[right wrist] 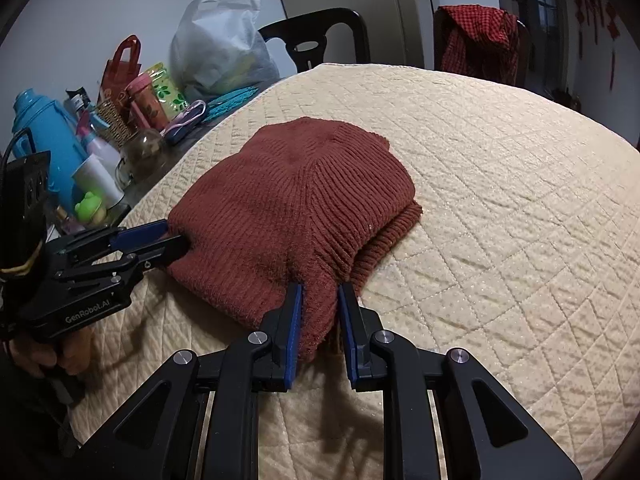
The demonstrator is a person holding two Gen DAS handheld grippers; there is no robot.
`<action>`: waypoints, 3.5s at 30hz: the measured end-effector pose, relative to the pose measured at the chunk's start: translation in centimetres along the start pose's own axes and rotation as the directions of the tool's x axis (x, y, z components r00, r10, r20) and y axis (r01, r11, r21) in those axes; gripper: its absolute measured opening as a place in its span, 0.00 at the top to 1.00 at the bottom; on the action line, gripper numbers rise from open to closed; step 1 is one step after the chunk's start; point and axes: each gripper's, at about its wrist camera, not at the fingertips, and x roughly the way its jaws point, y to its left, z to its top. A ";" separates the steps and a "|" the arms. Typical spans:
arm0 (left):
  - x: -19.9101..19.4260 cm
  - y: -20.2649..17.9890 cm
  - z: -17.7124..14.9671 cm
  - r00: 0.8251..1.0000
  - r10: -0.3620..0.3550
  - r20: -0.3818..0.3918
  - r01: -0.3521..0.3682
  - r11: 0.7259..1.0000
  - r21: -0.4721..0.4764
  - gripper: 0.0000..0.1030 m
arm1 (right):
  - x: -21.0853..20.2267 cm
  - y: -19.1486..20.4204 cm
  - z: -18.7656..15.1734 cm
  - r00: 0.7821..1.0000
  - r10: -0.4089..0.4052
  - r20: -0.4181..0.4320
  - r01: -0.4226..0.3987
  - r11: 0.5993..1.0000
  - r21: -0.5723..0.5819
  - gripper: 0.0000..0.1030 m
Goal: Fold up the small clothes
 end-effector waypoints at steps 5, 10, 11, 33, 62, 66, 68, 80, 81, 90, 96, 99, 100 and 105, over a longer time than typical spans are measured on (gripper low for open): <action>-0.5 0.5 -0.1 1.000 -0.007 -0.002 0.007 1.000 -0.008 0.65 | -1.1 0.0 -0.6 1.000 0.016 -0.014 -0.016 1.000 0.013 0.81; -2.2 0.9 0.5 0.999 -0.010 0.035 0.010 1.000 -0.020 0.65 | -3.6 0.3 0.1 0.997 0.042 0.065 -0.043 0.999 0.021 0.81; -2.4 0.8 0.9 0.999 -0.010 0.047 0.011 1.000 -0.021 0.65 | -3.7 0.5 0.6 0.996 0.041 0.082 -0.042 0.999 0.016 0.81; -1.5 -0.2 0.4 1.000 0.004 0.028 -0.002 0.998 -0.060 0.65 | -2.5 1.1 0.1 0.999 -0.016 0.038 0.017 0.999 -0.037 0.89; -2.2 -0.3 -4.7 0.990 0.107 -0.088 -0.114 0.990 -0.083 0.64 | -2.4 1.4 -5.4 0.993 -0.108 -0.055 0.103 0.990 -0.096 0.66; -2.3 -0.7 -4.9 0.990 0.113 -0.087 -0.118 0.991 -0.067 0.58 | -2.4 1.6 -5.7 0.992 -0.119 -0.035 0.115 0.987 -0.110 0.65; -2.2 -1.1 -5.0 0.989 0.116 -0.088 -0.121 0.991 -0.055 0.56 | -2.4 1.6 -5.7 0.992 -0.122 -0.035 0.117 0.987 -0.112 0.65; -2.2 -1.2 -4.9 0.985 0.142 -0.093 -0.147 0.988 -0.052 0.48 | -2.4 1.6 -5.7 0.993 -0.116 -0.035 0.112 0.988 -0.107 0.65; -2.1 -1.1 -4.9 0.986 0.140 -0.093 -0.145 0.988 -0.054 0.48 | -2.4 1.6 -5.7 0.993 -0.116 -0.035 0.111 0.988 -0.107 0.65; -2.1 -1.1 -4.9 0.985 0.147 -0.092 -0.151 0.987 -0.048 0.48 | -2.4 1.6 -5.7 0.993 -0.116 -0.035 0.111 0.988 -0.107 0.65; -2.1 -1.1 -4.9 0.985 0.146 -0.092 -0.151 0.987 -0.048 0.47 | -2.4 1.6 -5.7 0.993 -0.115 -0.035 0.111 0.988 -0.106 0.65; -2.1 -1.1 -4.9 0.985 0.146 -0.093 -0.151 0.987 -0.048 0.47 | -2.4 1.6 -5.7 0.993 -0.115 -0.035 0.111 0.988 -0.106 0.65; -2.1 -1.1 -4.9 0.985 0.146 -0.092 -0.151 0.987 -0.048 0.47 | -2.4 1.6 -5.7 0.993 -0.115 -0.035 0.111 0.988 -0.106 0.65; -2.1 -1.1 -4.9 0.985 0.146 -0.092 -0.151 0.987 -0.048 0.47 | -2.4 1.6 -5.7 0.993 -0.115 -0.035 0.111 0.988 -0.106 0.65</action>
